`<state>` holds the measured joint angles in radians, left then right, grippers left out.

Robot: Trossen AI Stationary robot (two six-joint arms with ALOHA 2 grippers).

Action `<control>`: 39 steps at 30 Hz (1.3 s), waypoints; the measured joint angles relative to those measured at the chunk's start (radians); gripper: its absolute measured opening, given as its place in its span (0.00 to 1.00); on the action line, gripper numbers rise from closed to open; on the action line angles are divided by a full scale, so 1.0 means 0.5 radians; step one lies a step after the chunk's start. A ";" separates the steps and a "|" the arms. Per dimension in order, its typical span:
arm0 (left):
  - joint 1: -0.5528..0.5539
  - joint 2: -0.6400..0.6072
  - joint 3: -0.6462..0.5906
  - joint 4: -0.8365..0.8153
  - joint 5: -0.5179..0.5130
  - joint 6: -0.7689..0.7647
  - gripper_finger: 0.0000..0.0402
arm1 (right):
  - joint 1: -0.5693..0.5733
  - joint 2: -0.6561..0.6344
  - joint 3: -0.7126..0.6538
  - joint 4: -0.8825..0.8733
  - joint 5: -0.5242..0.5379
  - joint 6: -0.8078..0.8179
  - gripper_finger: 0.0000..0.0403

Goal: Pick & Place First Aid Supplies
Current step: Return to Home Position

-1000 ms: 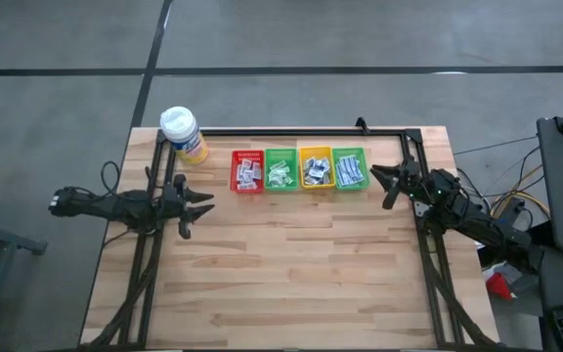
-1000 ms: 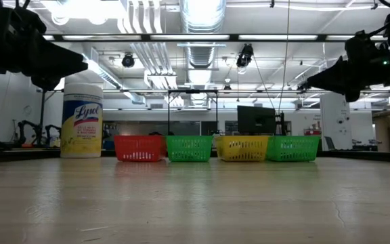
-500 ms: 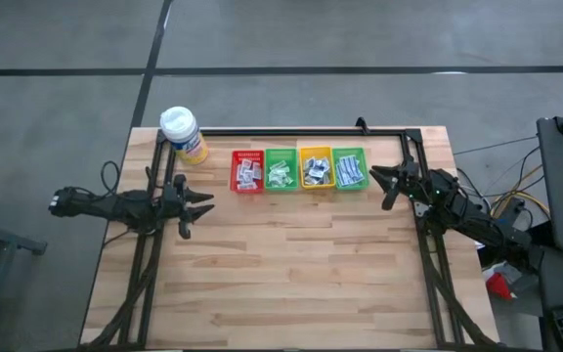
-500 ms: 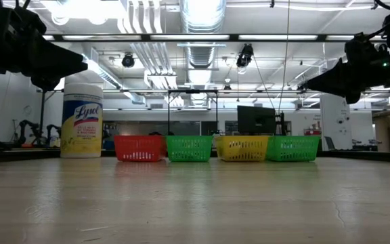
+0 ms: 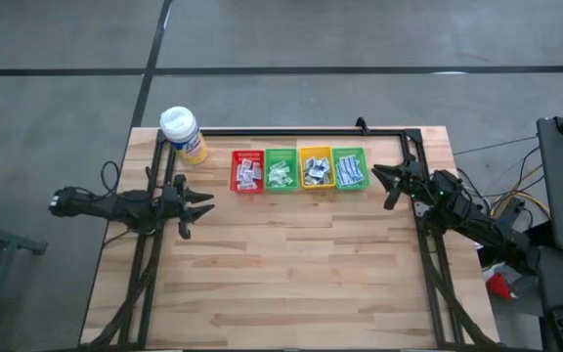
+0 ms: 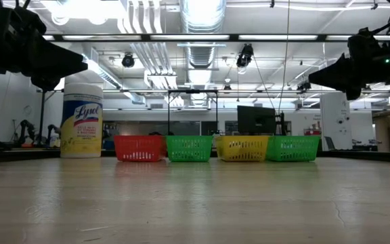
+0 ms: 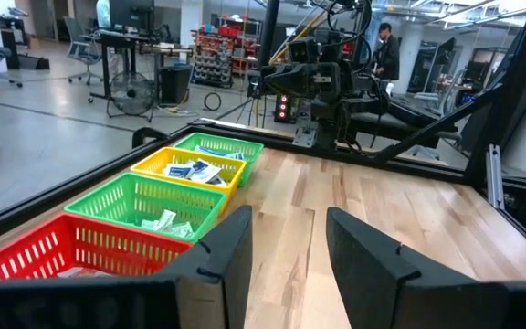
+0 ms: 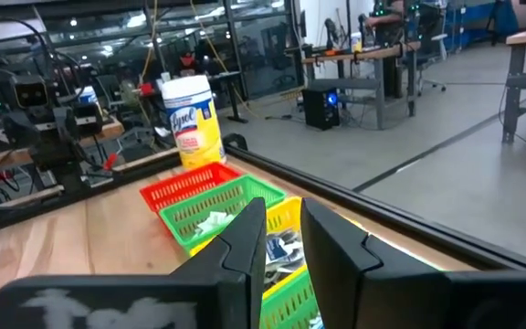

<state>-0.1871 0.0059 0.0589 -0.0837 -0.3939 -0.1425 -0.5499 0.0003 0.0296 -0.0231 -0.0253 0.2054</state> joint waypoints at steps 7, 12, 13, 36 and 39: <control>0.000 0.001 0.000 0.001 0.000 0.000 0.34 | 0.000 0.046 0.000 0.001 0.001 0.000 0.20; 0.000 0.001 0.000 0.001 0.000 0.000 0.34 | 0.000 0.056 0.000 0.000 0.001 0.000 0.21; 0.000 0.001 0.000 0.001 0.000 0.000 0.34 | 0.000 0.056 0.000 0.000 0.001 0.000 0.22; -0.001 0.001 0.000 0.001 0.001 0.000 0.34 | 0.000 0.056 0.000 -0.003 0.002 0.000 0.19; -0.001 0.001 0.000 0.001 0.000 0.000 0.34 | 0.000 0.056 0.000 -0.003 0.002 0.000 0.20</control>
<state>-0.1875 0.0065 0.0589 -0.0834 -0.3937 -0.1425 -0.5499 0.0284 0.0296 -0.0245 -0.0242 0.2054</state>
